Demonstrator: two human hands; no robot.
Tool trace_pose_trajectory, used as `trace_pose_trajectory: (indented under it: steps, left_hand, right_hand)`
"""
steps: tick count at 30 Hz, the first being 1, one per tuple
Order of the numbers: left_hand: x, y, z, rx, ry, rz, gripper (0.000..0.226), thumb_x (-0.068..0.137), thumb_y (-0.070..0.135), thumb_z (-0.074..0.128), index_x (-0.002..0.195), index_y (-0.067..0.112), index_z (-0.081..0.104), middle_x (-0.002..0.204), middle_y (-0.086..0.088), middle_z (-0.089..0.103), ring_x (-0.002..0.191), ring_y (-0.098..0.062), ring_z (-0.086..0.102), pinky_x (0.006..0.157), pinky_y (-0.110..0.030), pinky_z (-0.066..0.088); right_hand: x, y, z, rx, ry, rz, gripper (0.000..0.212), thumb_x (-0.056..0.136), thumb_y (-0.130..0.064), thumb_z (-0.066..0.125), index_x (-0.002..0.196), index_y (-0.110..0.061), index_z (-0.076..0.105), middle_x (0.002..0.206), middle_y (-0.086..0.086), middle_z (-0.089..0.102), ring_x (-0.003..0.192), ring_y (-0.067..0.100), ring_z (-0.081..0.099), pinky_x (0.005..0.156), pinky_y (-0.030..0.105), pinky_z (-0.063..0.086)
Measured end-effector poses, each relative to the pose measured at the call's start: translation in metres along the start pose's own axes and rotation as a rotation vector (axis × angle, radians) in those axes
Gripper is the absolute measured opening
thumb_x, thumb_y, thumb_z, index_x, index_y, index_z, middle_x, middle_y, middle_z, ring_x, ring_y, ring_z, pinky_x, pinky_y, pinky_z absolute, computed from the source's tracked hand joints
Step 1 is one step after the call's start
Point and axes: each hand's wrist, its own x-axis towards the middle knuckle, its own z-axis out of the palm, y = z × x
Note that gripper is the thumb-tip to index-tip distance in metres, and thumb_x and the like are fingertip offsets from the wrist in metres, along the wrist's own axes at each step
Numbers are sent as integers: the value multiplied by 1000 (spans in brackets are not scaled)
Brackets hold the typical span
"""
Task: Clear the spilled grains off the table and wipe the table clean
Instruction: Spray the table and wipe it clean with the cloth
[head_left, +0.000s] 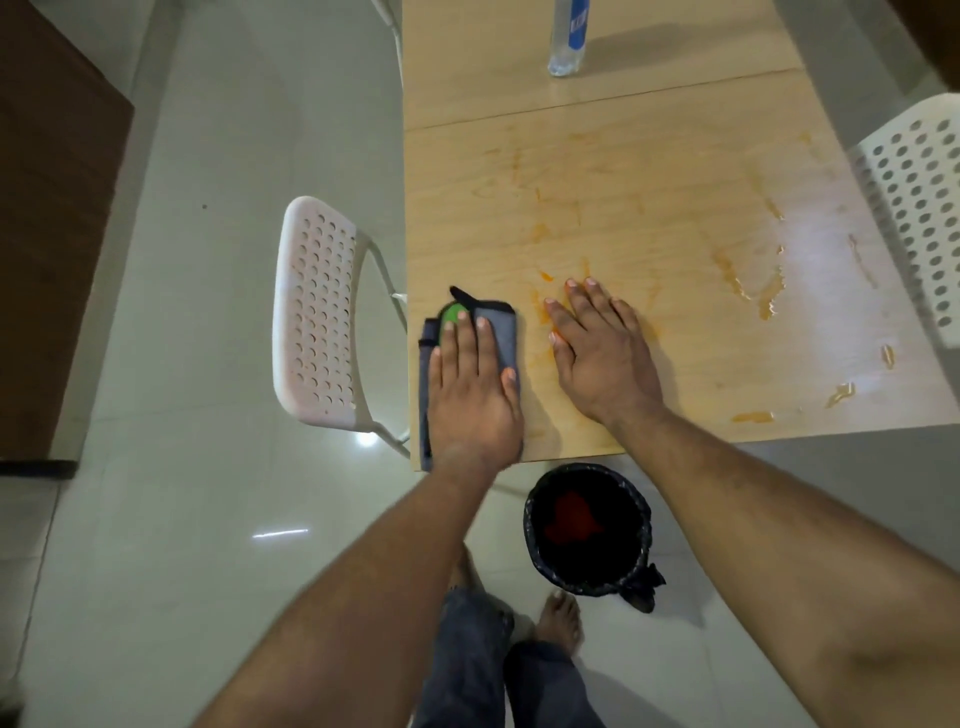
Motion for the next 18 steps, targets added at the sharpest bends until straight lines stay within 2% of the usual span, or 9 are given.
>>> trace_pose_trajectory:
  steps: [6,8,12,18]
  left_hand:
    - [-55,-10,0,-3,-27,135,66,111,38,15,168,10,-1,176,-9,-9,163,-21,-11,132,-45,4]
    - [-42,-26,-3,24,-21,139,66,110,39,13,168,11,-1,176,-8,-9,162,-21,-11,132,-45,4]
    - [11,-43,-4,27,-7,16,68,108,42,8,169,12,4,177,-9,-1,163,-22,-3,132,-47,8]
    - [76,-28,-9,40,-13,-26,71,105,43,6,169,12,1,177,-10,-2,163,-25,-3,132,-45,2]
  right_hand:
    - [-2,3,-3,16,-10,-13,57,109,-42,26,159,-24,46,170,5,35,161,23,20,130,45,19]
    - [-1,1,-3,29,2,-16,56,109,-41,27,159,-24,47,169,6,36,161,23,21,129,46,21]
    - [-1,-2,0,23,0,-12,55,109,-40,28,159,-24,46,170,6,35,161,24,20,128,48,22]
    - [2,3,4,50,3,1,54,108,-39,32,158,-26,48,169,4,36,161,22,20,128,47,22]
